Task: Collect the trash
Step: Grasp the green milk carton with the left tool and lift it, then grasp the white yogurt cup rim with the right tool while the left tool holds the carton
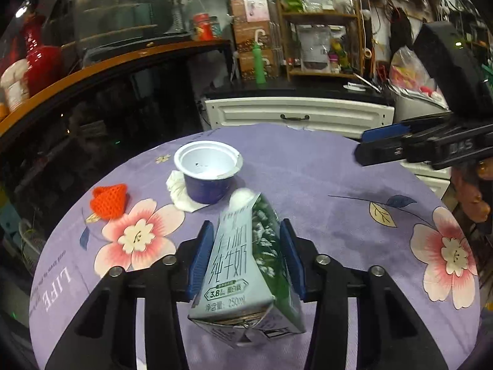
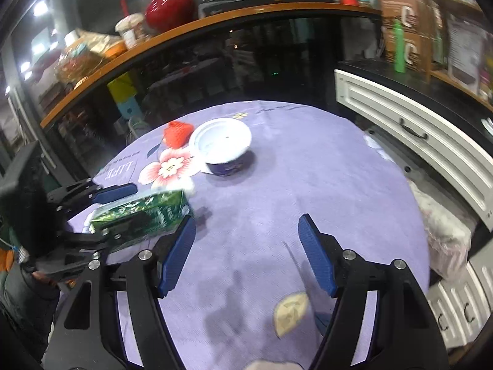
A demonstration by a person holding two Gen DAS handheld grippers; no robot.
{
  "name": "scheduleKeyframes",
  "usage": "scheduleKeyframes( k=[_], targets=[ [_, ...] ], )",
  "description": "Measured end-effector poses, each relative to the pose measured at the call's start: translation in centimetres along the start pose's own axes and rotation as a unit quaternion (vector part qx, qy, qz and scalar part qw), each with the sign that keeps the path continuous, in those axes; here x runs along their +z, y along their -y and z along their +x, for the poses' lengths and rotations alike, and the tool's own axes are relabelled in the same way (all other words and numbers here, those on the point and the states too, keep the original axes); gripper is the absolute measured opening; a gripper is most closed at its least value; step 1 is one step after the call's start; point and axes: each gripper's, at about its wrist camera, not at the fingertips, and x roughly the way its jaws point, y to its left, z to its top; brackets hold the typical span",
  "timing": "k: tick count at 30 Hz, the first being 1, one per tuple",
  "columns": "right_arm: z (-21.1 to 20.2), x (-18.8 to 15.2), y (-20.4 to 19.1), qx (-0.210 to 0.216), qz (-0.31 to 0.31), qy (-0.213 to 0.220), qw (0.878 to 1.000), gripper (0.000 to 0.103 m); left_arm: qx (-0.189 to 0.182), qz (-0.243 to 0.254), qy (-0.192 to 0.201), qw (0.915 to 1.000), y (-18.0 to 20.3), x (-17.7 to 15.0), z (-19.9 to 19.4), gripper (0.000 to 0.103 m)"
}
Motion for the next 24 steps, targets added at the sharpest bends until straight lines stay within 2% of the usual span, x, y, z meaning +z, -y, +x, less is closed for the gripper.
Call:
scheduleKeyframes(
  k=[1,3,5,7,9,10,11,13,16,18,21,24],
  targets=[
    [0.6,0.4,-0.8,0.001,-0.011,-0.002,1.0,0.069,0.006,-0.019,-0.007,0.9998,-0.4,-0.1,0.0,0.001],
    [1.9,1.2,-2.1,0.002,-0.03,-0.008,1.0,0.069,-0.001,-0.028,-0.013,0.9995,-0.6,-0.5,0.2,0.001],
    [3.0,1.7,-2.9,-0.002,-0.033,-0.012,0.999,0.069,0.035,-0.013,-0.023,0.9991,-0.3,-1.0,0.6,0.002],
    [4.0,2.1,-3.5,0.003,-0.036,-0.018,0.999,0.069,0.034,-0.032,-0.043,0.998,-0.9,-1.3,1.2,0.002],
    [4.5,2.2,-4.1,-0.002,-0.044,-0.017,0.999,0.069,0.048,-0.051,-0.057,0.9959,-2.1,-1.7,1.2,0.006],
    [4.6,2.3,-4.3,-0.001,-0.045,-0.018,0.999,0.069,0.057,-0.071,-0.059,0.9941,-2.9,-1.6,0.9,0.022],
    [4.8,2.2,-4.4,0.002,-0.046,-0.021,0.999,0.069,0.061,-0.087,-0.058,0.9926,-3.6,-1.6,0.5,0.053],
    [5.1,2.2,-4.5,-0.001,-0.047,-0.026,0.999,0.069,0.075,-0.117,-0.07,0.9878,-4.9,-1.5,-0.2,0.084],
    [5.3,2.0,-4.2,0.003,-0.035,-0.028,0.999,0.069,0.096,-0.125,-0.094,0.983,-5.4,-1.8,-0.9,0.084],
    [5.4,1.8,-4.0,0.003,-0.027,-0.029,0.999,0.069,0.111,-0.135,-0.144,0.974,-5.8,-2.0,-0.3,0.086],
    [5.3,1.7,-3.9,0.004,-0.022,-0.032,0.999,0.069,0.1,-0.143,-0.205,0.9632,-5.9,-2.8,1.3,0.087],
    [5.0,1.8,-3.8,0.005,-0.019,-0.031,0.999,0.069,0.088,-0.146,-0.236,0.9567,-5.6,-3.5,2.8,0.086]
  ],
)
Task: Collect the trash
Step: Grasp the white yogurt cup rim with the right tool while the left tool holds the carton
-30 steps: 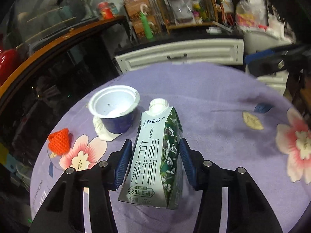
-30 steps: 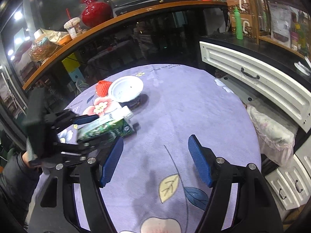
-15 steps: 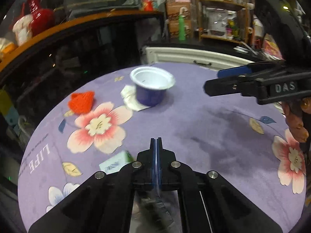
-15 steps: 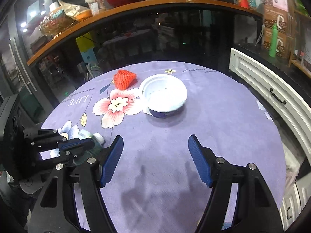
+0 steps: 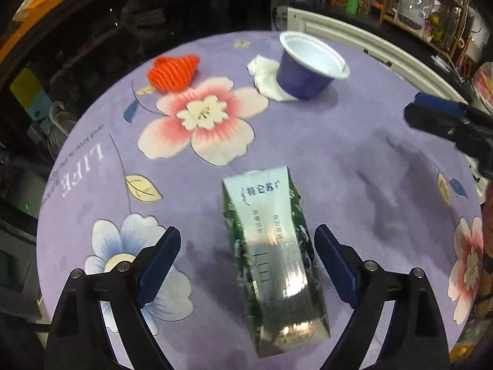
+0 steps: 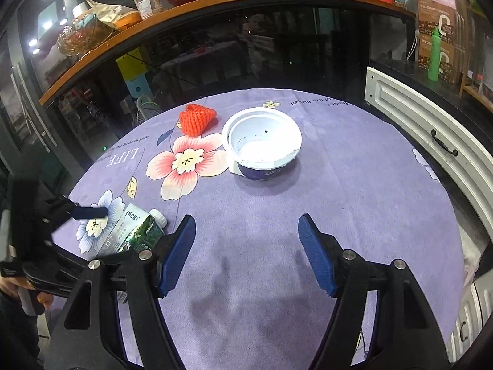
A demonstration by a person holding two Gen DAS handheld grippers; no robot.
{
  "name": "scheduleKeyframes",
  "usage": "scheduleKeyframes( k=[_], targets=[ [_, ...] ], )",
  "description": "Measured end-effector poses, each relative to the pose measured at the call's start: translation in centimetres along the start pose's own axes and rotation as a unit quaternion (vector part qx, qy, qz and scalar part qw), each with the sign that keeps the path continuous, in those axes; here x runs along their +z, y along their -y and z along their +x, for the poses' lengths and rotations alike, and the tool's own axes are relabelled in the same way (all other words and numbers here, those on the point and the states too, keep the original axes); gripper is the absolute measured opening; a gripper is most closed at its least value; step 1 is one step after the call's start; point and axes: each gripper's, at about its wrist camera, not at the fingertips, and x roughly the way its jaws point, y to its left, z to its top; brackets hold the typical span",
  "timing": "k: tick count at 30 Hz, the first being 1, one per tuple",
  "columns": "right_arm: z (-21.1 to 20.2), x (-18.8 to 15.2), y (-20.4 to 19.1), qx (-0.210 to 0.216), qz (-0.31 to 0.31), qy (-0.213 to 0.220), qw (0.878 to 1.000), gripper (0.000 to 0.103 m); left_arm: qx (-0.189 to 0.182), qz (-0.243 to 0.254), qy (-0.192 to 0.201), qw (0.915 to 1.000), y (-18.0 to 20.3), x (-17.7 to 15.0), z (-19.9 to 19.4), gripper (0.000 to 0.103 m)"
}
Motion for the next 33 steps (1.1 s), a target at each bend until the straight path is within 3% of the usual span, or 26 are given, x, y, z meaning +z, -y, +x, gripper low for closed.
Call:
scheduleKeyframes(
  k=[3,5,8,13,21,24,29,32,33],
  targets=[
    [-0.2,0.1,-0.1,-0.004,-0.004,-0.001,1.0,0.069,-0.014,0.01,-0.027,0.9995,0.7,0.1,1.8,0.08],
    [-0.3,0.2,-0.2,-0.006,-0.009,-0.002,1.0,0.069,-0.022,0.003,-0.036,0.9991,0.9,-0.1,2.5,0.065],
    [0.1,0.4,-0.5,-0.013,-0.023,-0.005,1.0,0.069,-0.028,-0.01,-0.025,0.9992,0.5,-0.6,2.4,0.051],
    [1.4,1.3,-2.0,-0.029,-0.059,-0.004,0.998,0.069,-0.051,-0.057,0.023,0.9968,-1.1,-1.8,1.1,0.05],
    [6.0,4.6,-4.1,-0.058,-0.118,-0.028,0.991,0.067,-0.006,-0.104,0.167,0.9805,-2.7,-3.2,-2.9,0.05],
    [8.1,5.7,-5.0,-0.067,-0.145,-0.042,0.986,0.062,-0.011,-0.107,0.184,0.9771,-3.0,-3.2,-3.1,0.05],
    [11.5,6.8,-5.6,-0.095,-0.163,-0.068,0.98,0.054,-0.029,-0.119,0.18,0.9761,-3.7,-3.0,-2.7,0.05],
    [12.7,6.6,-5.7,-0.099,-0.169,-0.077,0.978,0.037,-0.041,-0.125,0.175,0.9758,-3.9,-3.0,-2.6,0.05],
    [12.8,6.5,-5.8,-0.102,-0.17,-0.078,0.977,0.026,-0.042,-0.125,0.175,0.9757,-3.7,-3.2,-2.7,0.05]
  ],
)
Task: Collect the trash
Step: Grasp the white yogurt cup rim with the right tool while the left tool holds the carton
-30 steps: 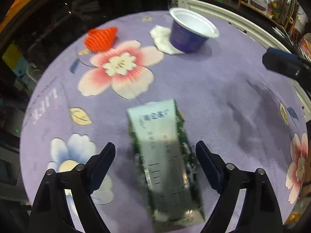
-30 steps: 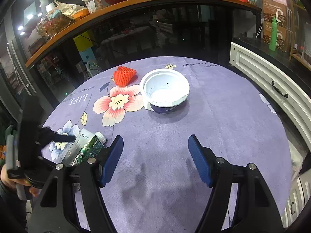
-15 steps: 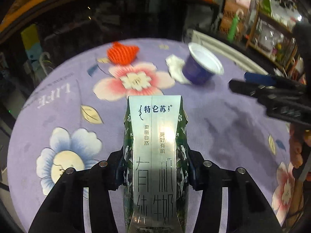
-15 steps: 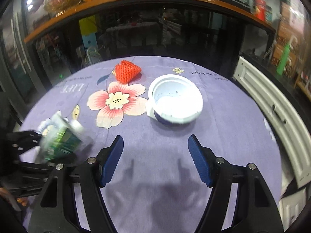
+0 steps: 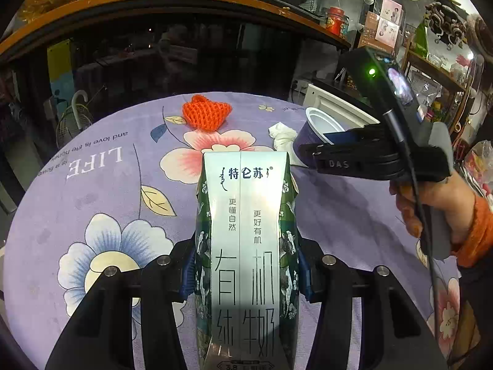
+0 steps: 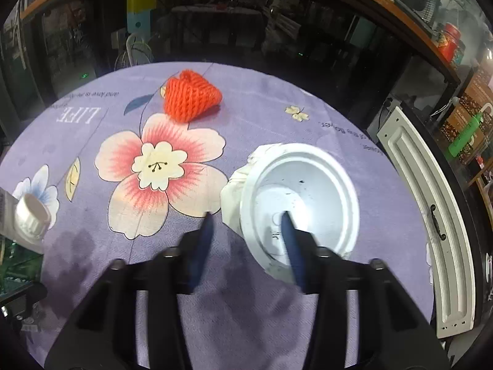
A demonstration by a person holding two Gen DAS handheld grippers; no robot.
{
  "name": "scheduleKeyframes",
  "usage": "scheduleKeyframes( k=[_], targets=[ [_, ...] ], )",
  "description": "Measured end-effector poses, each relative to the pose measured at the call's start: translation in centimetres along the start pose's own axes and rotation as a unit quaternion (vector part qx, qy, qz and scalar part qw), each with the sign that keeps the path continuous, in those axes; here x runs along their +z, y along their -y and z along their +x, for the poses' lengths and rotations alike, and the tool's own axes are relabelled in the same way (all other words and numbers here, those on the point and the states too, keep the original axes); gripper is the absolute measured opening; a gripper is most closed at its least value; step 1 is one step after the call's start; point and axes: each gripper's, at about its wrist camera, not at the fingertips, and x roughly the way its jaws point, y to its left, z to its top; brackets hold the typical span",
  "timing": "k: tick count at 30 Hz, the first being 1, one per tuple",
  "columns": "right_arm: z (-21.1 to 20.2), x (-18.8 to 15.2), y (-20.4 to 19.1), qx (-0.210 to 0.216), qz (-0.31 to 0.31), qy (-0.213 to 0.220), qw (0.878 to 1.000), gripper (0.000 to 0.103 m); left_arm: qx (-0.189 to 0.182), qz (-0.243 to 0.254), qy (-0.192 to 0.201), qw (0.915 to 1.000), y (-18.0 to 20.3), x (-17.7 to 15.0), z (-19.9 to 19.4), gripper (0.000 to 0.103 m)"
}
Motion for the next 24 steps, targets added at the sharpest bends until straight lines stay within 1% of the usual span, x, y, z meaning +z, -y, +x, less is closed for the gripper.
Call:
scheduleKeyframes(
  k=[1,2,5,8,13,18,21,24],
  targets=[
    [0.0,-0.2,0.0,-0.008,0.002,0.001,1.0,0.017,0.001,0.003,0.0,1.0,0.2,-0.1,0.0,0.05],
    [-0.2,-0.3,0.1,-0.009,0.008,0.005,1.0,0.016,0.003,0.006,0.0,1.0,0.4,-0.2,-0.1,0.05],
    [-1.3,-0.8,0.9,0.001,0.035,0.02,0.999,0.009,0.002,0.013,-0.002,0.9999,0.9,-0.5,0.0,0.05],
    [-2.9,-1.7,1.5,0.013,0.055,0.033,0.998,0.008,-0.004,0.012,-0.003,0.9999,0.9,-0.6,0.0,0.05],
    [-6.8,-4.5,2.3,0.023,0.082,0.058,0.995,0.008,-0.008,0.017,0.001,0.9998,1.3,-1.0,0.2,0.05],
    [-11.7,-9.1,2.7,0.04,0.1,0.077,0.991,0.008,-0.013,0.032,0.009,0.9994,2.2,-1.4,0.3,0.05],
    [-14.6,-12.1,2.7,0.036,0.101,0.085,0.991,0.008,-0.011,0.041,0.01,0.999,3.0,-1.5,0.0,0.05],
    [-17.2,-15.0,2.9,0.037,0.109,0.096,0.989,0.008,-0.021,0.046,0.01,0.9987,4.0,-1.9,-1.1,0.05]
  ],
)
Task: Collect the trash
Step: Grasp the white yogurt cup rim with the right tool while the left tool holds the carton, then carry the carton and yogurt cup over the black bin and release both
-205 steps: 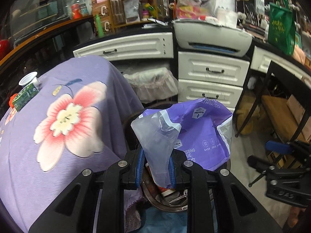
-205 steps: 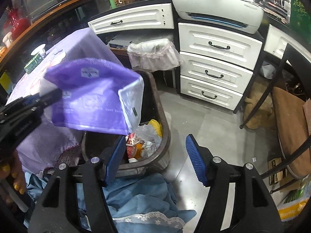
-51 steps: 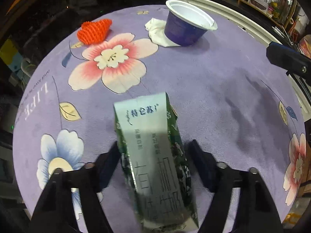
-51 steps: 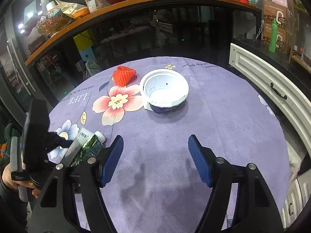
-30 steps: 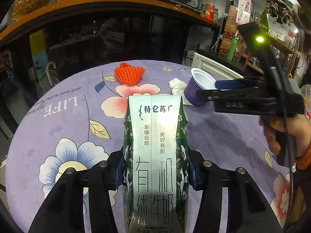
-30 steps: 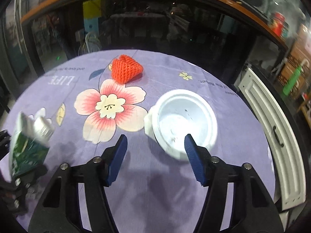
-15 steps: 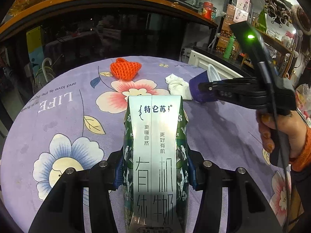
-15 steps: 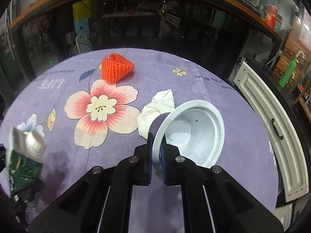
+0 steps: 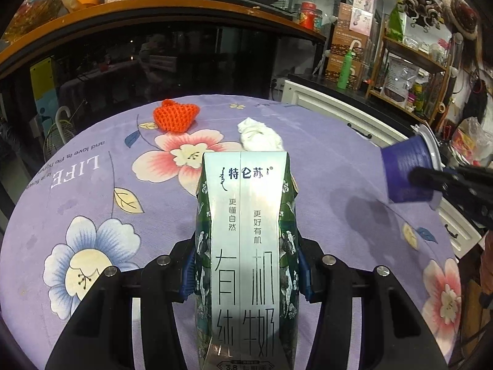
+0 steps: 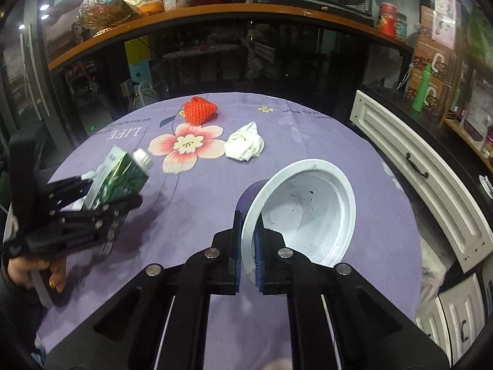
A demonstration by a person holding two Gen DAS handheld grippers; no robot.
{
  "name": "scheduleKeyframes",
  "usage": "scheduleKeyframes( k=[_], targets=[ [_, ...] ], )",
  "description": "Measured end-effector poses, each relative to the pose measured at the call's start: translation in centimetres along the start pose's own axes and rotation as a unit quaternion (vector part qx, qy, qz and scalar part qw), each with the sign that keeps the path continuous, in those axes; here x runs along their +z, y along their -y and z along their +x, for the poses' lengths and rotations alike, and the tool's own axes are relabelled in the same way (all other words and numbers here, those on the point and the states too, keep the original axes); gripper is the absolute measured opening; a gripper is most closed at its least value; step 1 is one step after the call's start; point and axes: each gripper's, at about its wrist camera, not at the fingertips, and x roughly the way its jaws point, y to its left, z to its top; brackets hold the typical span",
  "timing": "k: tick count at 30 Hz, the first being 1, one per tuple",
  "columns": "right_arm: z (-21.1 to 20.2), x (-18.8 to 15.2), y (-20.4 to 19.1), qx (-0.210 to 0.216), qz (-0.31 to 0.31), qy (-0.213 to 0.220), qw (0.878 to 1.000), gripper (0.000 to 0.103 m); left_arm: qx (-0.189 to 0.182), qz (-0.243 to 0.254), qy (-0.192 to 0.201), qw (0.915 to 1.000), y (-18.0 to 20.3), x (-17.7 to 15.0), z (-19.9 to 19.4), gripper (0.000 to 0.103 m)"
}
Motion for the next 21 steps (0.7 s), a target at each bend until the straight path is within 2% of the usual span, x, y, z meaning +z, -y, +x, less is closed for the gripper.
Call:
scheduleKeyframes(
  k=[5,13,21],
  targets=[
    [-4.1,-3.3,0.6,-0.003,0.019,0.017,1.0,0.008,-0.02,0.003,0.013,0.9997,2.0,-0.8,-3.1,0.05],
    [-8.9,-8.9,0.1,-0.011,0.043,0.027,0.999,0.008,-0.025,0.016,0.043,0.9986,5.9,-3.7,-8.1,0.05],
    [-13.9,-15.2,1.7,-0.031,0.089,0.029,0.995,0.008,-0.062,0.038,0.043,0.9964,10.7,-6.5,-10.6,0.05]
  ],
)
